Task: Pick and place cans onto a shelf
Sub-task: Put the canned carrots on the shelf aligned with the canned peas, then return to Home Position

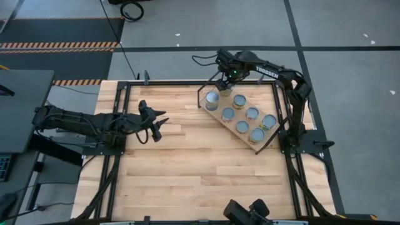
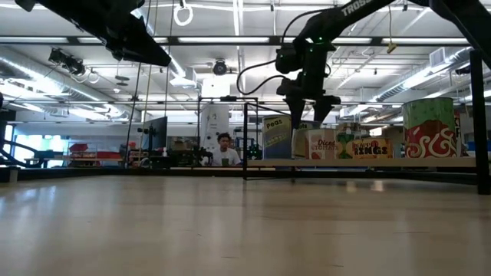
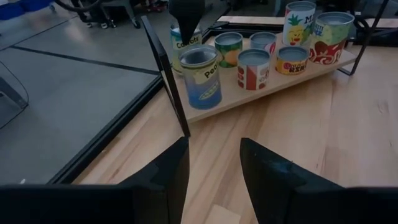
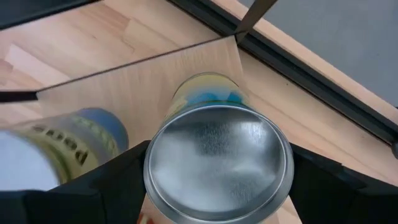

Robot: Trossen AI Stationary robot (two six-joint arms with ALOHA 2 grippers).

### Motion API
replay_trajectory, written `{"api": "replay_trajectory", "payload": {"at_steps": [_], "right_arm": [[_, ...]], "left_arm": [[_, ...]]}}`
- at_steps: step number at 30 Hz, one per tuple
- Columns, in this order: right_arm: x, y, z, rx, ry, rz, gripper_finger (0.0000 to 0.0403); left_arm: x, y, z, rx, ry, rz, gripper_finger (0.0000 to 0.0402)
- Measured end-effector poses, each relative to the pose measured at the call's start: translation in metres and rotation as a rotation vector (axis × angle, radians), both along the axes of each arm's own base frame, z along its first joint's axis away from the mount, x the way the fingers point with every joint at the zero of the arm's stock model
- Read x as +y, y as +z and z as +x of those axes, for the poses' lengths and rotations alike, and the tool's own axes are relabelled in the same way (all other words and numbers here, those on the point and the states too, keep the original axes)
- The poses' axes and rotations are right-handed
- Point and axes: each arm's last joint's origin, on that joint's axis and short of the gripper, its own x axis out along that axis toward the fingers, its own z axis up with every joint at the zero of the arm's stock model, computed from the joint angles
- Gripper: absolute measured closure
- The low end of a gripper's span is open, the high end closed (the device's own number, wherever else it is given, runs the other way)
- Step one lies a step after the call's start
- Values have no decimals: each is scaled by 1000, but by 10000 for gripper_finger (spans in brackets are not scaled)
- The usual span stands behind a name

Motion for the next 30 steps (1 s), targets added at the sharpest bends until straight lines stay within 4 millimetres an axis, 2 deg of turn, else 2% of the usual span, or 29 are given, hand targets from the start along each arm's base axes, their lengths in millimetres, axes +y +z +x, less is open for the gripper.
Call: {"api": "replay_trajectory", "payload": {"at_steps": [7,15,30], "right_arm": [[0,-11,-3,13,2,40,49],[-4,-9,2,-45,-13,-2,34],[-10,-6,7,-92,54,-74,41]], "left_arm": [[0,0,0,-2,0,0,253],[0,0,0,-2,0,-1,253],[0,0,0,-4,0,-3,253]]}}
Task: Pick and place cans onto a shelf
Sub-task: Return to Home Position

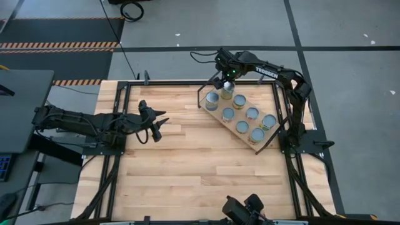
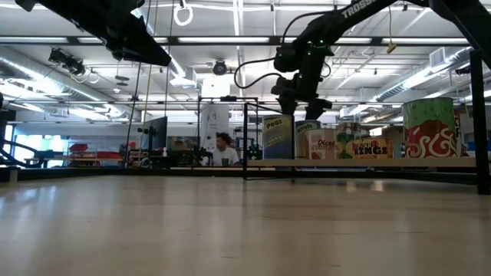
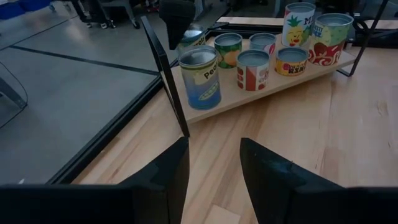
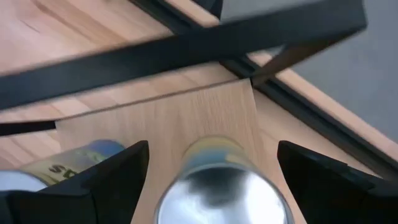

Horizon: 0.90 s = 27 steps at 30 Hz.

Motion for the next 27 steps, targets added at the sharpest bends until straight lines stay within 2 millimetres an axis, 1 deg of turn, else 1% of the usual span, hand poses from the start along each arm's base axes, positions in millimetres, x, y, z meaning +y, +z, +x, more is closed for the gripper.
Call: {"api": "replay_trajectory", "payload": {"at_steps": [4,7,11,15,18,20,22,25,27], "right_arm": [[-3,2,1,-25,-4,-19,40],[-5,12,-2,-31,-17,-21,40],[0,37,-11,-42,-13,-43,49],[16,70,-27,-83,15,-95,66],[39,96,-40,-123,60,-146,89],[60,112,-47,-161,102,-185,110],[83,123,-52,-211,168,-228,135],[121,129,-58,-304,282,-288,180],[149,126,-62,-379,367,-317,213]], "left_arm": [[0,0,0,0,0,2,253],[0,0,0,3,-2,7,253],[0,0,0,5,-32,-6,256],[2,1,2,-17,-57,-37,260],[3,8,4,-86,-144,-84,260],[3,16,6,-171,-237,-118,260],[3,24,7,-254,-323,-135,263],[3,34,8,-351,-400,-135,282],[4,37,9,-382,-417,-136,307]]}}
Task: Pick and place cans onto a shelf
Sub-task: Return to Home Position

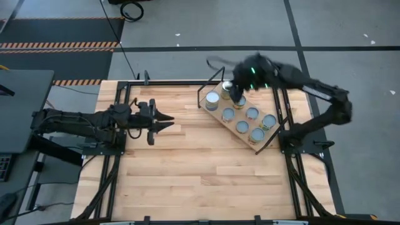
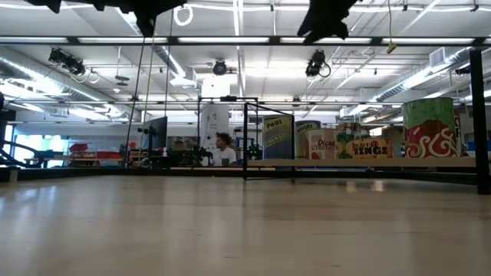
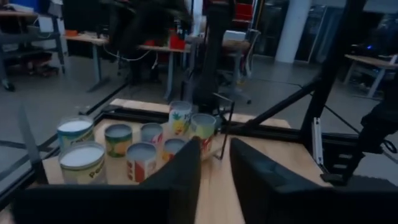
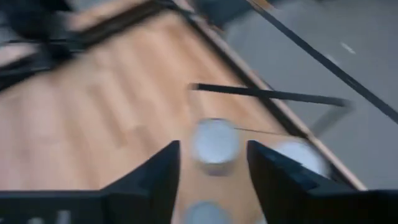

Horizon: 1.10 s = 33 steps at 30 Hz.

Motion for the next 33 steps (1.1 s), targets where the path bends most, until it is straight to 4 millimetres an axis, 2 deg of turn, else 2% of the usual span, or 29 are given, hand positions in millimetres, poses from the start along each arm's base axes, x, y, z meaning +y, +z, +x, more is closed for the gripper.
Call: {"api": "replay_trajectory", "payload": {"at_steps": [5,9,12,15,19,25,27,29,33], "right_arm": [[65,-32,-10,-182,236,-51,294],[106,-59,-25,-319,428,-94,352],[125,-73,-43,-364,524,-101,390],[135,-81,-62,-399,564,-92,395],[140,-89,-84,-430,566,-134,390],[137,-100,-102,-452,553,-125,399],[136,-103,-106,-456,582,-135,399],[136,-106,-109,-468,638,-125,399],[133,-107,-113,-529,702,-73,400]], "left_arm": [[1,-1,1,-8,3,-5,390],[0,-22,-1,-32,-3,-5,392],[4,-43,-8,-56,20,-5,396],[10,-56,-18,-45,60,-26,397],[17,-61,-33,-74,114,12,392],[27,-68,-47,-32,268,66,391],[29,-71,-49,-9,319,26,391],[29,-71,-49,-16,307,-30,391],[26,-72,-47,2,202,46,391]]}}
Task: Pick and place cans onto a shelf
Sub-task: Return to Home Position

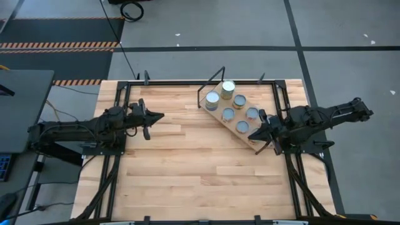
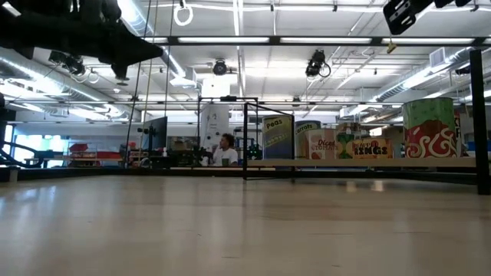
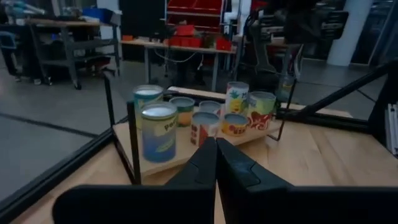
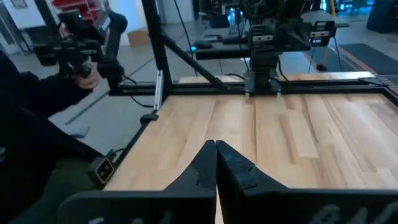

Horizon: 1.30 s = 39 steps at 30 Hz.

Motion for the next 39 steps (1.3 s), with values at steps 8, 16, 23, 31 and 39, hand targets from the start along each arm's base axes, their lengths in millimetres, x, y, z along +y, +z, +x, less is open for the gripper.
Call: {"api": "replay_trajectory", "payload": {"at_steps": [8,16,23,31,39], "right_arm": [[-5,-5,-13,-149,10,-75,400],[-8,-23,-42,-281,66,-41,399],[-16,-20,-77,-438,92,-19,400],[-12,-35,-66,-480,122,10,400],[-9,-61,-54,-609,163,53,400]], "left_arm": [[-2,-24,-9,4,-1,-60,396],[-5,-45,-29,-122,15,-110,398],[-7,-41,-40,-125,16,-91,398],[-6,-54,-46,-94,71,-44,399],[-6,-51,-46,-123,84,-36,387]]}}
